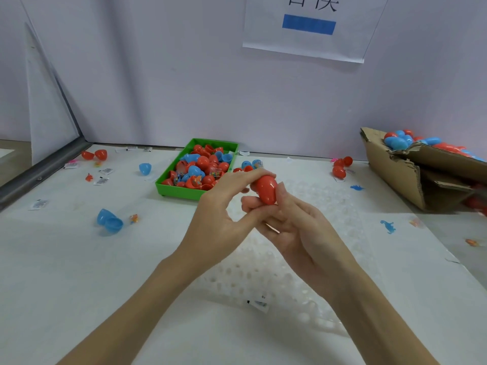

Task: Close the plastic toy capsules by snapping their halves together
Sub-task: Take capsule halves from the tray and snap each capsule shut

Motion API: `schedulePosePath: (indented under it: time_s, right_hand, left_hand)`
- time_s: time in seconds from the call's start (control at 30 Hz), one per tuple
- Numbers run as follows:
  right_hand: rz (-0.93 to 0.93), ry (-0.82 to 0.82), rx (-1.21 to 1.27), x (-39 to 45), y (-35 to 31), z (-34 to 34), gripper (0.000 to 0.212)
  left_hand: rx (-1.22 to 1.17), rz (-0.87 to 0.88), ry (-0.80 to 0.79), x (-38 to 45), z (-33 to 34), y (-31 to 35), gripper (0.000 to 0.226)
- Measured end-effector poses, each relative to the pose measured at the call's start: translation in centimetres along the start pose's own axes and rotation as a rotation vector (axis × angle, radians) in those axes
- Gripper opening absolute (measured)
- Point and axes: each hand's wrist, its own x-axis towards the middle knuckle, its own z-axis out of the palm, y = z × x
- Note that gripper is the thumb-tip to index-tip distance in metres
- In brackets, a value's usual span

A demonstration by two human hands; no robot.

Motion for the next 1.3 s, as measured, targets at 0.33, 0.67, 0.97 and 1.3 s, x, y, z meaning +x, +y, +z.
schedulePosePath:
  time_s: [0.33, 0.67, 0.97, 1.3]
  right_hand:
    - [0.049, 0.031, 0.106, 0.2, 0.6, -0.2, 0.034]
    - [0.004, -0.001, 0.091, 0.2, 0.6, -0.4, 0.031]
    - [-0.168, 0.374, -0.46, 0.7, -0.3, -0.4, 0.023]
    - [-0.38, 0.538, 0.742, 8.2, -16.9, -9.7, 0.019]
  left_hand:
    - [-0.121, -0.102, -0.056, -0.1, 0.4, -0.3, 0.037]
    - [-0.082, -0.014, 0.061, -0.8, 1.9, -0.1, 0.035]
    - [0.023, -0.222, -0.007, -0.4, 1.7, -0.3, 0.05]
    - [0.026, -0.251, 0.031, -0.4, 1.4, -0.7, 0.03]
